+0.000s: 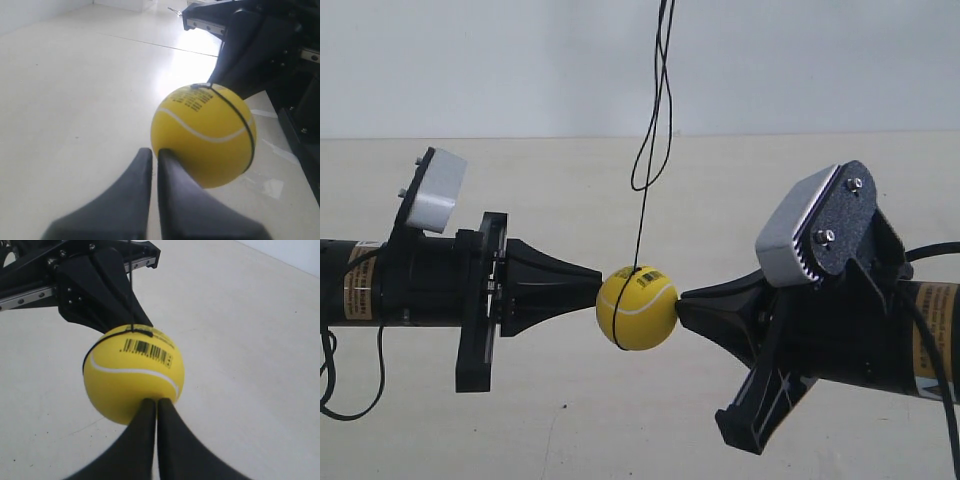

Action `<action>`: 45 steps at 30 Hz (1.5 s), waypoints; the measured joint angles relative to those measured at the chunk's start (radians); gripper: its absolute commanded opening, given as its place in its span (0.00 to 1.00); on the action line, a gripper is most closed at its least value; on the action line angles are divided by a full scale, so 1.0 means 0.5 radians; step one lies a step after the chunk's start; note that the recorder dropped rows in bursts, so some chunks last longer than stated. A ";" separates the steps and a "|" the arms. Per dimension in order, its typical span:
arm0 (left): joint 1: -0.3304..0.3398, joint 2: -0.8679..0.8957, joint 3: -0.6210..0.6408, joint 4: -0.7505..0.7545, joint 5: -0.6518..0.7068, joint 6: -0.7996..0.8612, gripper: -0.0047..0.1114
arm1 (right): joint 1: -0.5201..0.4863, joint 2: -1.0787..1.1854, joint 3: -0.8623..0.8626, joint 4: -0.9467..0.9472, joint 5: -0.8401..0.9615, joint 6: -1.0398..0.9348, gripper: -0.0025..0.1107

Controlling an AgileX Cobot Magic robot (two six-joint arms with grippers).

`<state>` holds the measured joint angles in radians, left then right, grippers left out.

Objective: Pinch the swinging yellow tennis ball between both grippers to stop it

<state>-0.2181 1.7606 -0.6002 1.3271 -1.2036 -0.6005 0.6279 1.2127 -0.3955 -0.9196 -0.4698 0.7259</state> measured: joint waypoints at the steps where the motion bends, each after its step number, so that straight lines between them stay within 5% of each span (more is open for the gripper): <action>1: 0.000 0.000 0.000 0.000 0.000 0.000 0.08 | 0.000 0.000 0.000 0.000 0.000 0.000 0.02; 20: 0.000 0.000 0.000 -0.046 0.061 0.000 0.08 | 0.000 0.000 -0.009 0.070 0.292 -0.062 0.02; 45: 0.000 0.081 -0.001 -0.151 -0.016 0.057 0.08 | 0.000 0.000 -0.019 0.227 0.122 -0.242 0.02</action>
<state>-0.2181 1.8009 -0.6007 1.2517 -1.2116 -0.5720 0.6279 1.2127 -0.4049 -0.8062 -0.4089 0.6050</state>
